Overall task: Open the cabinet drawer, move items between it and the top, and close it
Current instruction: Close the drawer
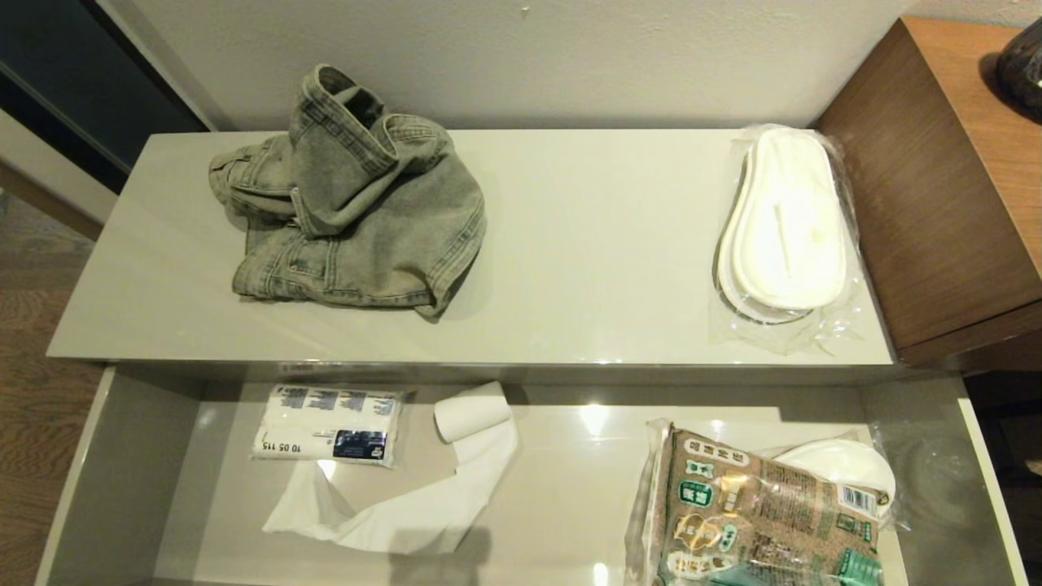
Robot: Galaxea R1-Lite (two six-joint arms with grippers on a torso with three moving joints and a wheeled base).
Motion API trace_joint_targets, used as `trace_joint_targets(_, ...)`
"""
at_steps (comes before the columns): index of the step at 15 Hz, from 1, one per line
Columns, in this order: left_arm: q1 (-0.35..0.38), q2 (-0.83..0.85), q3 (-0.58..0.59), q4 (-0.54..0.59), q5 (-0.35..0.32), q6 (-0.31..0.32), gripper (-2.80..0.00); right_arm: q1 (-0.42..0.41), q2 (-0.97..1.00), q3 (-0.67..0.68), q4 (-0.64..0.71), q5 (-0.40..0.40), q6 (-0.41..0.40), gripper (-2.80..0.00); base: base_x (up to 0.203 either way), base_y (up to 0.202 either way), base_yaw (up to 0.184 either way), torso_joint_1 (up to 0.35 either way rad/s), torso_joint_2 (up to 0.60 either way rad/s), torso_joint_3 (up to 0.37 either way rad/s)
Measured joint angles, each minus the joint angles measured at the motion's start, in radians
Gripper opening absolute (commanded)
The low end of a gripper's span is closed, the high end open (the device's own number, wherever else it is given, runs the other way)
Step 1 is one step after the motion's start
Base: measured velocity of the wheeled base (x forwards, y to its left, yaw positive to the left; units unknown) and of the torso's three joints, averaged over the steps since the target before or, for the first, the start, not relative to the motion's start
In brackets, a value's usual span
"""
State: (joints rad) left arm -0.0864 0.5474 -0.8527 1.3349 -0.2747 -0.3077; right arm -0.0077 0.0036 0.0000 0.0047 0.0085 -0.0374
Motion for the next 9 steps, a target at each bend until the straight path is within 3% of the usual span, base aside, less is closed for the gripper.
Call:
trace_joint_targets(3,0.013,-0.014,0.024,-0.023,-0.014,0.042,-2.8,0.0,0.0,0.0,0.0,-0.002,-0.003,-2.8,0.0,0.0,0.0,0.0,0.0,0.0)
trace_joint_targets(6,0.046,-0.054,0.051,-0.165,-0.038,0.045,-2.8,0.0,0.0,0.0,0.0,-0.003,-0.005,-2.8,0.0,0.0,0.0,0.0,0.0,0.0)
trace_joint_targets(9,0.069,-0.1,0.081,-0.238,-0.077,0.047,-2.8,0.0,0.0,0.0,-0.001,0.002,-0.009,-2.8,0.0,0.0,0.0,0.0,0.0,0.0)
